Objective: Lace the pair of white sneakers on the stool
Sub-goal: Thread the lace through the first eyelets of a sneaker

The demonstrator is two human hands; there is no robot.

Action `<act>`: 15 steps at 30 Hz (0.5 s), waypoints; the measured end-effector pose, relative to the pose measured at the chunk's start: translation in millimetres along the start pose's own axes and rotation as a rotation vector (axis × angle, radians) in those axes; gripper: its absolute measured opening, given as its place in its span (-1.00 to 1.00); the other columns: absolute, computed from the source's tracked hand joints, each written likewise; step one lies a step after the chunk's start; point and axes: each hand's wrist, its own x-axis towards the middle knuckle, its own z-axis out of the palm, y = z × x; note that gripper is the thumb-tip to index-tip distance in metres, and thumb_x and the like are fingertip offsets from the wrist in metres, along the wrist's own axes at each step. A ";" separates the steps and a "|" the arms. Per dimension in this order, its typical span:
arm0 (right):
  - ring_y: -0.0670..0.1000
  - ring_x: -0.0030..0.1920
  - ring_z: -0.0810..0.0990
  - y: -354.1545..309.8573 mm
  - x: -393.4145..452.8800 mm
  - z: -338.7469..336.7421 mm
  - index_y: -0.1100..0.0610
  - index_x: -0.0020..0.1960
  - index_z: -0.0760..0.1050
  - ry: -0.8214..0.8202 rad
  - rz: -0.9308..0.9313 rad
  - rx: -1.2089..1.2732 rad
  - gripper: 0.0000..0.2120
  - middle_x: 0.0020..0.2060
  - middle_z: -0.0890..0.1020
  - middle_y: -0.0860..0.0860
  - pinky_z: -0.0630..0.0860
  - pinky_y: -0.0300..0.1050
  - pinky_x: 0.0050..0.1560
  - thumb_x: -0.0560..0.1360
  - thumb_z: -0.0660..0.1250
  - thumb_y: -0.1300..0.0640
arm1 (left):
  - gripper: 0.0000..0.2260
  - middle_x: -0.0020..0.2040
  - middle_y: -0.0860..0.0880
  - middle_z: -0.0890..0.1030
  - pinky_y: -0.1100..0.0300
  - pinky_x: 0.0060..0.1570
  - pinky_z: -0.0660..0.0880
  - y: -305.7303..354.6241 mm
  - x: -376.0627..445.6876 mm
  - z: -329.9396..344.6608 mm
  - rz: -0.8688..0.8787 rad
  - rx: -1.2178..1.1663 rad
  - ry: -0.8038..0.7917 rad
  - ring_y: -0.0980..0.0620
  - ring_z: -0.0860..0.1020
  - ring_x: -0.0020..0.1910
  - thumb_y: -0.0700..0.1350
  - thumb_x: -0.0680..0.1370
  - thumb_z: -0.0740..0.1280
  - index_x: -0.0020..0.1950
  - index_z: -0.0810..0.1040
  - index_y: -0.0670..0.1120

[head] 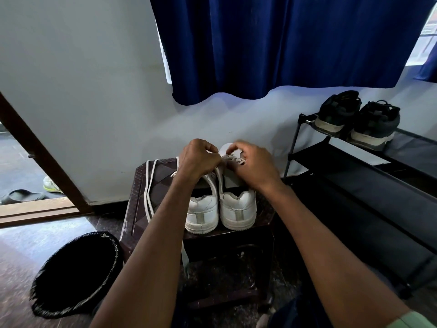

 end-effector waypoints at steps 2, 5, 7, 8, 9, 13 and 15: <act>0.04 -0.21 0.67 4.1 1.1 4.7 -0.10 -0.02 0.73 -0.025 0.010 -0.086 -0.78 -0.26 0.73 -0.02 0.55 -0.08 -0.20 0.43 0.49 -0.19 | -0.88 -0.10 0.03 0.66 0.21 -0.05 0.48 -0.5 -0.1 0.0 0.005 -0.005 0.000 -0.03 0.63 0.01 -0.14 0.43 0.45 -0.11 0.64 0.08; -0.09 -0.21 0.68 4.8 -0.1 10.3 -0.03 -0.16 0.75 0.042 0.088 0.224 -0.91 -0.23 0.75 -0.07 0.54 -0.15 -0.17 0.44 0.57 -0.03 | -0.89 -0.04 0.01 0.69 0.14 0.04 0.56 -1.2 0.2 0.0 0.013 -0.008 -0.001 -0.04 0.64 0.03 -0.11 0.42 0.46 -0.13 0.62 0.09; -0.12 -0.18 0.67 1.9 1.6 13.1 0.04 -0.24 0.68 0.086 0.224 0.659 -0.85 -0.20 0.74 -0.06 0.57 -0.16 -0.07 0.50 0.53 0.14 | -0.89 -0.05 0.00 0.71 0.12 0.05 0.58 -1.0 0.4 0.0 0.008 -0.012 -0.007 -0.04 0.65 0.01 -0.10 0.41 0.47 -0.17 0.60 0.10; -0.05 -0.12 0.67 0.8 3.2 12.4 0.11 -0.22 0.64 0.092 0.277 0.883 -0.84 -0.11 0.74 0.01 0.58 -0.09 -0.02 0.54 0.48 0.18 | -0.89 -0.06 -0.01 0.71 0.13 0.04 0.57 -0.5 0.3 0.1 0.003 -0.013 -0.009 -0.04 0.65 0.00 -0.11 0.40 0.46 -0.17 0.60 0.10; 0.02 -0.07 0.66 -0.5 5.0 10.2 0.16 -0.19 0.58 0.089 0.316 1.055 -0.83 -0.04 0.73 0.06 0.59 -0.04 0.00 0.59 0.42 0.21 | -0.88 -0.06 -0.01 0.71 0.15 0.02 0.56 0.0 -0.2 0.0 -0.002 -0.008 -0.007 -0.04 0.65 0.00 -0.12 0.40 0.45 -0.16 0.60 0.10; -0.05 -0.38 0.47 -8.6 6.7 -1.8 0.13 -0.21 0.42 0.131 0.377 1.245 -0.71 -0.36 0.54 -0.03 0.46 -0.17 -0.32 0.70 0.24 0.19 | -0.88 -0.05 0.00 0.72 0.15 0.01 0.54 0.6 -0.9 0.3 -0.012 0.006 -0.007 -0.05 0.65 0.02 -0.12 0.40 0.45 -0.15 0.61 0.11; -0.10 -0.41 0.37 -7.3 5.5 -2.4 0.15 -0.19 0.41 0.174 0.283 0.889 -0.71 -0.41 0.44 -0.11 0.37 -0.21 -0.35 0.67 0.30 0.08 | -0.87 -0.03 0.00 0.72 0.13 0.05 0.57 0.7 -1.4 -0.1 -0.015 0.010 -0.007 -0.04 0.66 0.02 -0.11 0.40 0.44 -0.11 0.64 0.10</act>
